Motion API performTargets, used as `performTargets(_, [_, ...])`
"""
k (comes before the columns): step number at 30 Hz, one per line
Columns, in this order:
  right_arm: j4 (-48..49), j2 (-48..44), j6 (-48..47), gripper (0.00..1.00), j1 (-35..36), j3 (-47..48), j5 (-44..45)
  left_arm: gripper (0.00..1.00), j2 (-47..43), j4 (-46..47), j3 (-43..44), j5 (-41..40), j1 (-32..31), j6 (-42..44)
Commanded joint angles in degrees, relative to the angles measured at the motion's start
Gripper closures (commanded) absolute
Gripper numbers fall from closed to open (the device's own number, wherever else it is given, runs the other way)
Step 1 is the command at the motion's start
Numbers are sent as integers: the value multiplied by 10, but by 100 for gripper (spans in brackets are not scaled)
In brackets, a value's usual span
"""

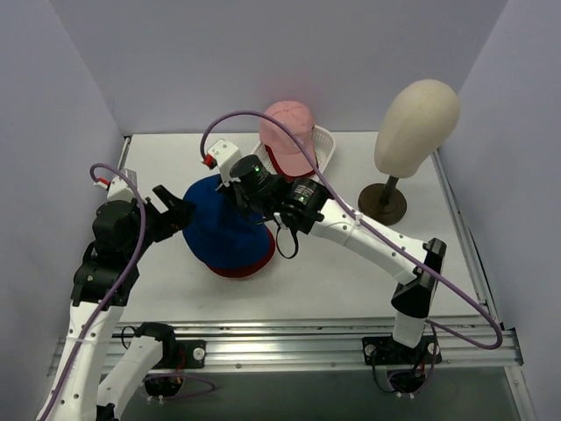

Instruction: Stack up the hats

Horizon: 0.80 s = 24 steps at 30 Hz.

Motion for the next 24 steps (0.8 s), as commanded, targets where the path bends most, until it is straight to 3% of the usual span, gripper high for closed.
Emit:
performTargets(1, [20,7,-4,100,4,18,-5,5,11,47,-18,74,37,-23])
performTargets(3, [23,13,-3,100,1,11,-4,4,18,62,-30,112,64,-36])
performTargets(8, [41,23,5,100,-9,-9,-23,0,37,111,-88,278,207,-61])
performTargets(11, [50,30,7,100,-13,-16,-34,7,48,171,-123,366,268,-71])
performTargets(14, [63,34,8,95,-16,-21,-43,8,62,222,-153,384,276,-64])
performTargets(21, [82,-1,29,66,-25,-18,-85,9,114,348,-199,423,276,-85])
performTargets(24, [97,-33,39,61,-28,-38,-115,12,130,371,-204,411,276,-86])
